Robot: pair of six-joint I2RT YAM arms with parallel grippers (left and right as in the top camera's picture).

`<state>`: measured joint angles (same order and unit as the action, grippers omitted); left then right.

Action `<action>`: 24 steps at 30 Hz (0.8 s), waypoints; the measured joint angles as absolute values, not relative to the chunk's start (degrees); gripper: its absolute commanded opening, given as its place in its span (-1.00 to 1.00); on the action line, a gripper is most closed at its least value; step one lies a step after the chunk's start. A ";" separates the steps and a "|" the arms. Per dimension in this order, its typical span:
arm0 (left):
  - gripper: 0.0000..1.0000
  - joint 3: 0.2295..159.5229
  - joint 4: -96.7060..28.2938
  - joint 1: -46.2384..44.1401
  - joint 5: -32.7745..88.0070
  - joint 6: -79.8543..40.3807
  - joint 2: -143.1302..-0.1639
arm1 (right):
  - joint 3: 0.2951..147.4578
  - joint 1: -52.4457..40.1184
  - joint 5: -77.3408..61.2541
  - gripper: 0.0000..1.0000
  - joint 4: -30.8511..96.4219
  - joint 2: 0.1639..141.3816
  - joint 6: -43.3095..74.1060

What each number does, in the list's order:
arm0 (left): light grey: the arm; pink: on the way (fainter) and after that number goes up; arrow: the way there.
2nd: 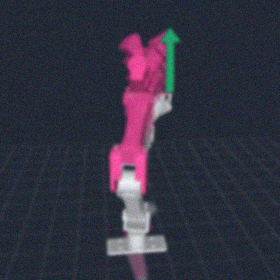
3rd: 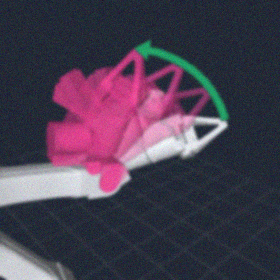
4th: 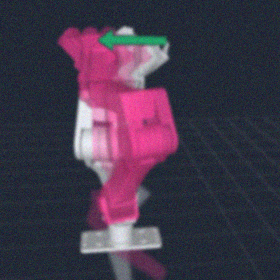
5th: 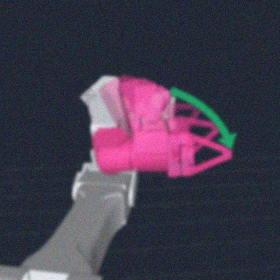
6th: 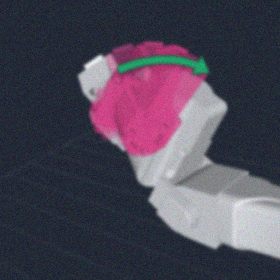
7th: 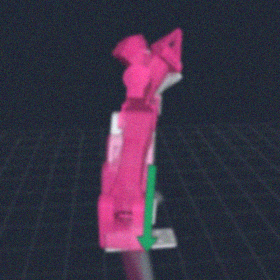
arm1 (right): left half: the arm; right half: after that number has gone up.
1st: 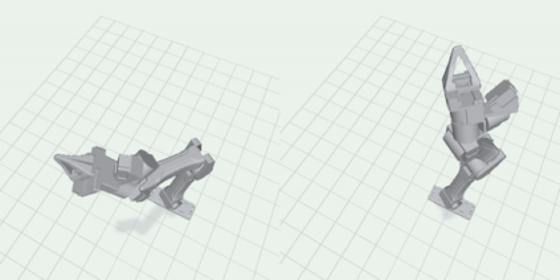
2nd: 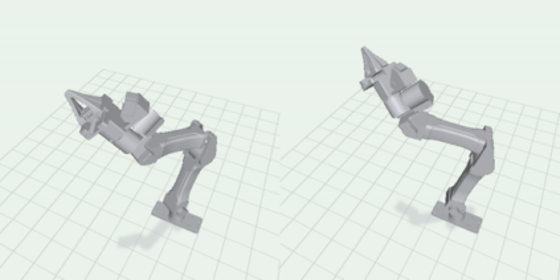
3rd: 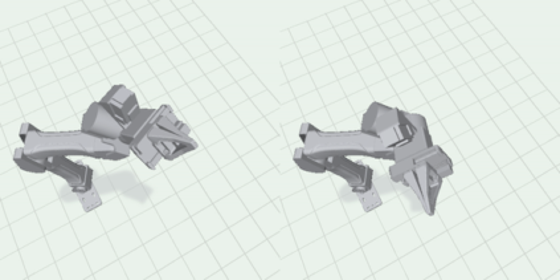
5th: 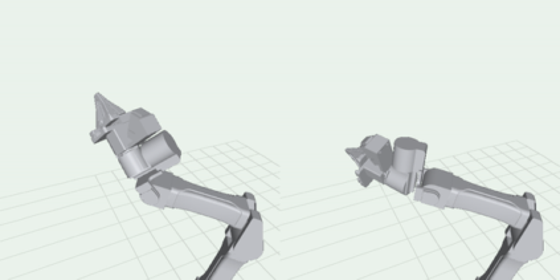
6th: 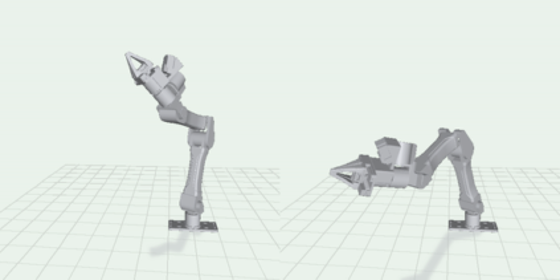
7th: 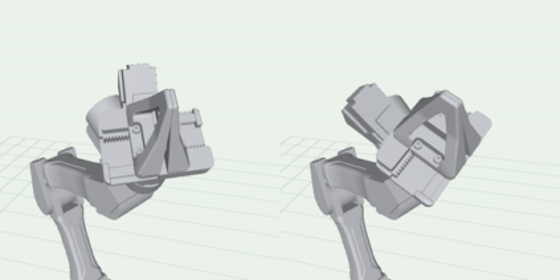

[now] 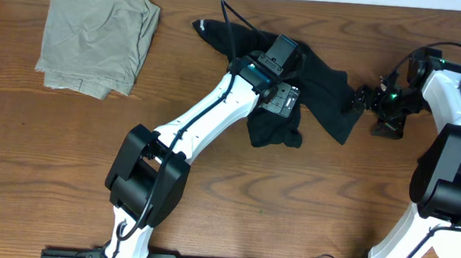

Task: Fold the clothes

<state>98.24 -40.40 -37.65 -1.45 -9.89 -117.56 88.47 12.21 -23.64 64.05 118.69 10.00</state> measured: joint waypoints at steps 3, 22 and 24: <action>0.96 98.17 -40.16 -37.71 -1.52 -10.11 -117.56 | 88.47 12.21 -23.64 0.98 64.66 118.69 10.00; 0.96 97.95 -39.99 -37.71 -1.54 -10.33 -121.51 | 88.47 12.21 -23.64 0.99 66.30 118.69 10.00; 0.96 97.95 -39.42 -37.71 -1.56 -10.31 -121.51 | 88.47 12.21 -23.66 0.99 66.24 118.67 10.00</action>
<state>97.95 -39.42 -37.71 -1.56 -10.31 -121.51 88.47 12.21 -23.66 66.24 118.67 10.00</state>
